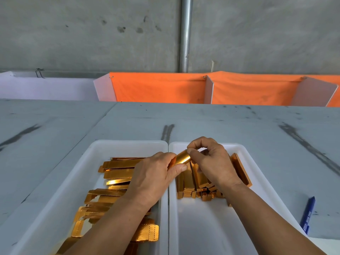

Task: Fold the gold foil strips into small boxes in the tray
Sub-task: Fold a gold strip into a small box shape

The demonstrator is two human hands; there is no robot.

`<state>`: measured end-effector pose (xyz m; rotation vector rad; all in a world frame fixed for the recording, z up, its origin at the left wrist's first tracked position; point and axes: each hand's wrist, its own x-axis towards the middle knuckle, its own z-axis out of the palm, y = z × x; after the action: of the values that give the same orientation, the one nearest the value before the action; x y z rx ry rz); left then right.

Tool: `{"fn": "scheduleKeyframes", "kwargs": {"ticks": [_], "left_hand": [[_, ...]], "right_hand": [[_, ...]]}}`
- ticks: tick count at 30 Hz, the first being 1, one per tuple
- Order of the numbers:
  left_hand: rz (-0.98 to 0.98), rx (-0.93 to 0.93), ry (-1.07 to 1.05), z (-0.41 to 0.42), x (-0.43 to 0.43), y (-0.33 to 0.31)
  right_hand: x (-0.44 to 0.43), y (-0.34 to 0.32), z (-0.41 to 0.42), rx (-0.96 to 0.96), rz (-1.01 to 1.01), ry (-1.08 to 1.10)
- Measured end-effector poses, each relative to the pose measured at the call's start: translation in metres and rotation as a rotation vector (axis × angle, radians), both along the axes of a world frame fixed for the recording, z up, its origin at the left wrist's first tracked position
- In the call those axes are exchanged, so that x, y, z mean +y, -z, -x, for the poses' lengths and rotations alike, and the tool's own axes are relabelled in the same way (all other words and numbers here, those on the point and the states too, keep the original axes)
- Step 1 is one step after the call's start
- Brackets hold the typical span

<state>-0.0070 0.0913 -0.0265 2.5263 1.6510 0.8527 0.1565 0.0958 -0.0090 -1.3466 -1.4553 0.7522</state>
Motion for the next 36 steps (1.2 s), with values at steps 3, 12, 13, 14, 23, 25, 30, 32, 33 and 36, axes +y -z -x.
{"fn": "scheduleKeyframes", "kwargs": {"ticks": [3,12,13,14,23,25,30,32,33,36], "left_hand": [[-0.008,-0.006,0.003,0.0001,-0.0001,-0.0003],[-0.03,0.036,-0.033,0.0003,-0.0003,-0.001],[-0.041,0.051,-0.035,0.0003,-0.0004,-0.0011],[-0.052,0.071,-0.037,0.0003,-0.0007,-0.0012],[-0.071,0.101,-0.068,0.0002,-0.0001,0.0016],[-0.07,0.101,-0.078,0.0002,0.0007,0.0025],[-0.082,0.097,-0.1,-0.0002,0.0005,0.0024],[-0.09,0.097,-0.109,-0.0012,0.0006,0.0016],[-0.097,0.1,-0.114,-0.0017,0.0008,0.0011],[-0.108,0.103,-0.126,-0.0014,0.0001,0.0006]], "right_hand": [[-0.001,0.001,-0.0007,0.015,0.004,-0.005],[0.0018,0.0036,0.0,0.063,0.086,-0.018],[0.0017,0.0033,-0.0001,0.095,0.107,-0.029],[0.0014,0.0031,-0.0002,0.121,0.125,-0.035],[0.0002,0.0057,0.0041,0.145,0.122,-0.038],[0.0004,0.0065,0.0047,0.128,0.116,-0.045],[-0.0011,0.0091,0.0073,0.076,0.092,-0.077],[-0.0008,0.0099,0.0083,0.05,0.061,-0.061],[-0.0004,0.01,0.0083,0.03,0.048,-0.05],[-0.0008,0.0082,0.0077,0.032,0.051,-0.046]]}}
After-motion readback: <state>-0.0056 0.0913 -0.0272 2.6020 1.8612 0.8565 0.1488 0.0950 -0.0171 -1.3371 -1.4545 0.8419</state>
